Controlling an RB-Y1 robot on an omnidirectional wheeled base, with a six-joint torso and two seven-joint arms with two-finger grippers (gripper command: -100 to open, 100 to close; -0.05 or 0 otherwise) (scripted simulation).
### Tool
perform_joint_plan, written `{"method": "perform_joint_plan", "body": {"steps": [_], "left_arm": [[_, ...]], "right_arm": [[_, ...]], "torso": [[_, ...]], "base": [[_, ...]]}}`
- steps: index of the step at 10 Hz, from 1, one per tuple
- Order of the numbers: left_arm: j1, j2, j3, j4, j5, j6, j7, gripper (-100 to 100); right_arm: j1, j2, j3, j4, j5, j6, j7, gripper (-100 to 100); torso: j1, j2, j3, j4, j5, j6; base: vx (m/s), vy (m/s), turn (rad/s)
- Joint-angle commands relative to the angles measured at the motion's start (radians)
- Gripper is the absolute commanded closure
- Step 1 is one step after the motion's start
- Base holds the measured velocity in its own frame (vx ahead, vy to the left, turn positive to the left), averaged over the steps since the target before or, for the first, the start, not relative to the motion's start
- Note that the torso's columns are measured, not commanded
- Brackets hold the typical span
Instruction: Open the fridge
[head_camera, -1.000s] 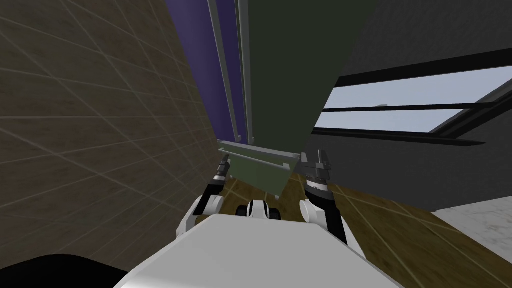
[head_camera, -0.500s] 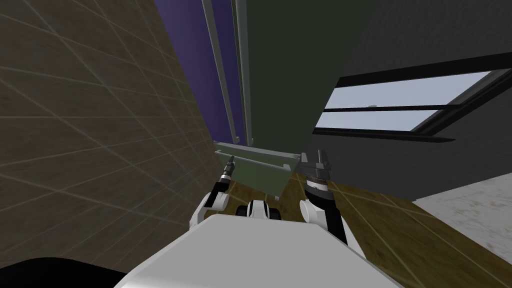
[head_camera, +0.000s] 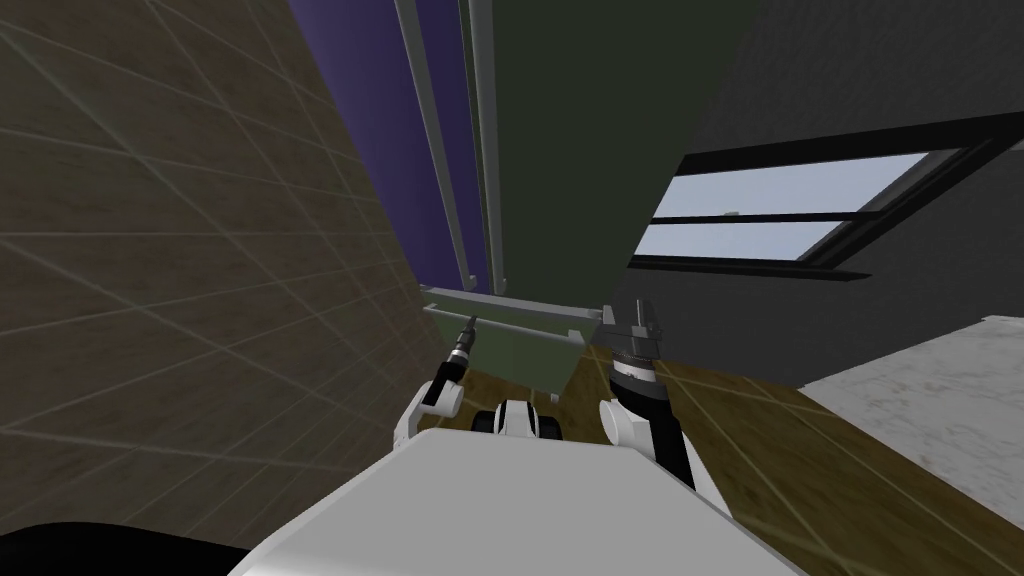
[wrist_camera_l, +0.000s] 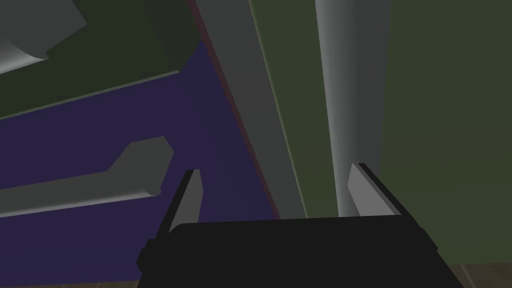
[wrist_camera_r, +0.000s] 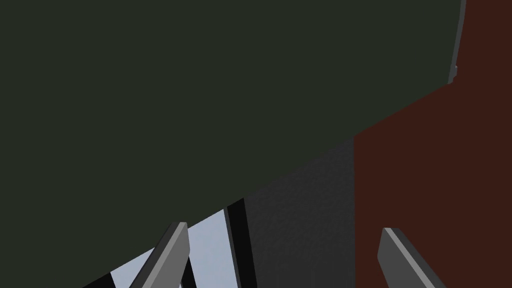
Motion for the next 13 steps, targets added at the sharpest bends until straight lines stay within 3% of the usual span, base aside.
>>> {"method": "perform_joint_plan", "body": {"steps": [1,6,10,11,13], "left_arm": [[-0.031,0.014,-0.01,0.051,-0.009,0.027,0.003,-100],[-0.097,0.047,-0.04,0.166,-0.035,0.091,0.003,-100],[-0.111,0.062,-0.043,0.191,-0.036,0.099,0.007,-100],[-0.111,0.062,-0.043,0.191,-0.036,0.098,0.007,100],[-0.097,0.067,-0.051,0.168,-0.034,0.104,0.008,100]], "right_arm": [[0.0,0.0,0.0,0.0,0.0,0.0,0.0,0],[0.0,0.0,0.0,0.0,0.0,0.0,0.0,0],[0.0,0.0,0.0,0.0,0.0,0.0,0.0,0],[0.0,0.0,0.0,0.0,0.0,0.0,0.0,0],[0.0,0.0,0.0,0.0,0.0,0.0,0.0,0]], "torso": [[0.0,0.0,0.0,0.0,0.0,0.0],[0.001,0.0,0.0,0.0,0.0,0.0],[-0.001,0.001,0.001,0.0,0.0,0.0],[-0.001,0.001,0.001,0.0,0.0,0.0],[0.003,0.002,0.001,-0.004,0.002,-0.001]], "base": [[0.033,0.04,-0.076],[0.043,0.049,-0.094],[0.022,0.026,-0.036],[0.0,0.0,0.0],[-0.127,0.027,0.024]]}}
